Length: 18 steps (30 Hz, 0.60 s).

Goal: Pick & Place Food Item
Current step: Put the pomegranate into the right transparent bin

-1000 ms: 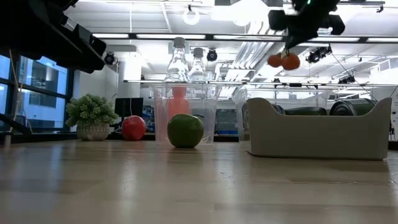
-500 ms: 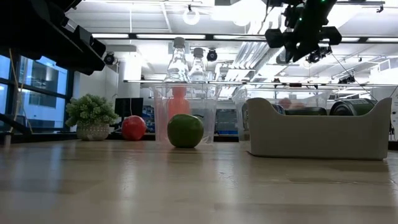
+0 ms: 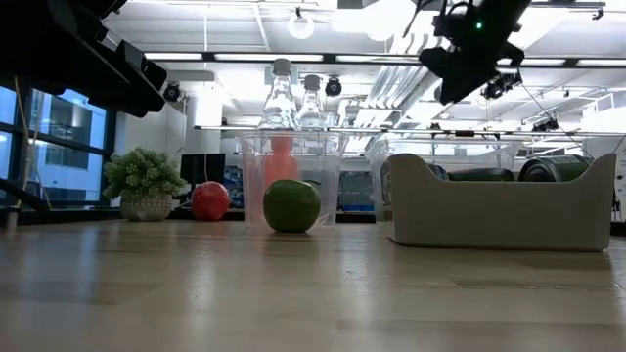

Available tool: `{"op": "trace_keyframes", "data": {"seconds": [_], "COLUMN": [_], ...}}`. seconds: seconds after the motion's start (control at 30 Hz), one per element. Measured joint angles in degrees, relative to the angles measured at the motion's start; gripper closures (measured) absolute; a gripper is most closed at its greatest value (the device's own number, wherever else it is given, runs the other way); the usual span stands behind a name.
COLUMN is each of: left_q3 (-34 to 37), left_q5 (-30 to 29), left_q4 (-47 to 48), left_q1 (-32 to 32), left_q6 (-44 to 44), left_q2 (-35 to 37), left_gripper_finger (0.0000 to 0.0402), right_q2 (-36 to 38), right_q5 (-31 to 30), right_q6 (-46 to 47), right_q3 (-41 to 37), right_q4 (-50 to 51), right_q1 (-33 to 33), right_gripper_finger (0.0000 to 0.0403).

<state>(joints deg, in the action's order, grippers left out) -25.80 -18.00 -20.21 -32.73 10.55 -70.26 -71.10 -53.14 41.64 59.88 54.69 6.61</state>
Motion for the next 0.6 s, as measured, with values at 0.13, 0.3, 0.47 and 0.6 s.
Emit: {"op": "trace_keyframes", "data": {"seconds": [0.13,0.3,0.47,0.6], "left_q3": [0.0,0.0,0.0,0.0], "left_q5": [-0.02,0.08,0.07,0.07], "left_q4": [0.0,0.0,-0.01,0.0], "left_q1": [0.0,0.73,1.29,1.55], "left_q6": [-0.02,0.82,0.9,0.96], "left_q2": [0.0,0.0,-0.02,-0.02], "left_gripper_finger": [0.0254,0.0254,0.0254,0.0254], "right_q2": [-0.01,-0.01,-0.03,-0.03], "right_q5": [8.82,12.24,13.05,19.26], "right_q6": [1.6,-0.32,-1.12,-0.4], "right_q3": [0.0,0.0,0.0,0.02], "right_q4": [-0.01,-2.72,-7.48,-7.97], "right_q1": [-1.48,-1.48,-1.5,-1.29], "right_gripper_finger": [0.0292,0.0275,0.0248,0.0234]}}
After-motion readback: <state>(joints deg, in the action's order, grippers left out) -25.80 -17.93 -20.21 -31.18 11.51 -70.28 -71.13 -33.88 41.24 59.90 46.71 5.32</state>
